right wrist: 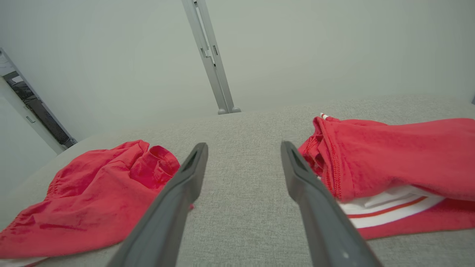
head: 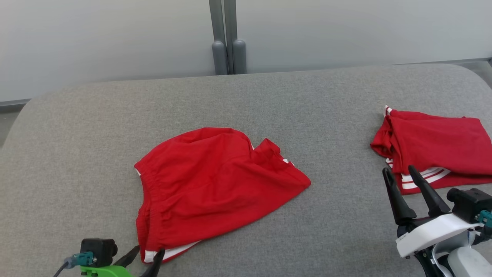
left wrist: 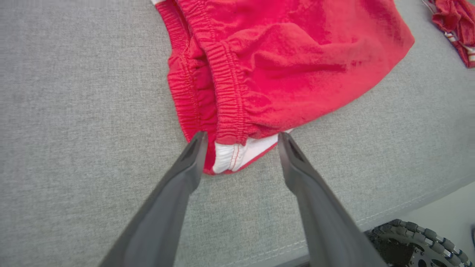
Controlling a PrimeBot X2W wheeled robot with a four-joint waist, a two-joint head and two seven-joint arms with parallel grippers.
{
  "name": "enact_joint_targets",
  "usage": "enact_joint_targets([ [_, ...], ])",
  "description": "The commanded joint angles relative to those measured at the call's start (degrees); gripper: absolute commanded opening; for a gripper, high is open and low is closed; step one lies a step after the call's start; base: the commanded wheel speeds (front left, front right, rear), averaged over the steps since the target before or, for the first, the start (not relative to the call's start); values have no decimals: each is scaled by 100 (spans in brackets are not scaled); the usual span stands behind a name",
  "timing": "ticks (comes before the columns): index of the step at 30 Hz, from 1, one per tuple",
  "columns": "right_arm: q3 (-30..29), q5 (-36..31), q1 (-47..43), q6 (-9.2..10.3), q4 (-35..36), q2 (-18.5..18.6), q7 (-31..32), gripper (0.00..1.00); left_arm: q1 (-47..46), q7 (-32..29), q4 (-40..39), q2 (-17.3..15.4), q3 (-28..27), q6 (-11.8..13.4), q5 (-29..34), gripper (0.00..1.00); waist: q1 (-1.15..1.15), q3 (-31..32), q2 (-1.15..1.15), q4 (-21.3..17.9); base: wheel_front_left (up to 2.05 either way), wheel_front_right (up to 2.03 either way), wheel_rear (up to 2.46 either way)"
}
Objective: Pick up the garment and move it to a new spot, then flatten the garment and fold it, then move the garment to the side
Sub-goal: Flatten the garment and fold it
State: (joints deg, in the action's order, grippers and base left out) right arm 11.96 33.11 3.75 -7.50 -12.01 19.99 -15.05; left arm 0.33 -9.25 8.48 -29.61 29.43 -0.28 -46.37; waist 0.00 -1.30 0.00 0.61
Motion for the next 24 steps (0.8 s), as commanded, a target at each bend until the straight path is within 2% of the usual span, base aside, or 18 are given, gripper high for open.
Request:
enact_joint_targets([
  [1,37,44,-12,3,-26,1,-13,100,137,153,-89,-69,-49,90,144,100,0,40,0,44,0,0,0],
  [4,156,85,-3,3,-89,28,-13,100,235,468,-394,-162,-138,330,382,100,0,61,0,138,0,0,0],
  [7,353,153,74,3,-241,69,-1,100,183,995,-689,-146,-318,723,759,100,0,36,0,280,0,0,0],
  [10,692,238,356,3,-512,102,217,100,60,1557,-758,10,-414,1032,1137,100,0,-34,0,400,0,0,0],
  [12,927,270,533,3,-756,135,426,100,-29,1828,-751,224,-409,1144,1224,100,0,-85,0,476,0,0,0],
  [18,1652,596,1332,3,-1574,122,1089,100,-261,2204,-430,663,-205,1009,1320,100,0,-237,0,770,0,0,0],
  [24,2195,1007,1783,3,-2146,121,1246,100,-433,2292,-100,839,-125,865,1324,100,0,-338,0,1055,0,0,0],
])
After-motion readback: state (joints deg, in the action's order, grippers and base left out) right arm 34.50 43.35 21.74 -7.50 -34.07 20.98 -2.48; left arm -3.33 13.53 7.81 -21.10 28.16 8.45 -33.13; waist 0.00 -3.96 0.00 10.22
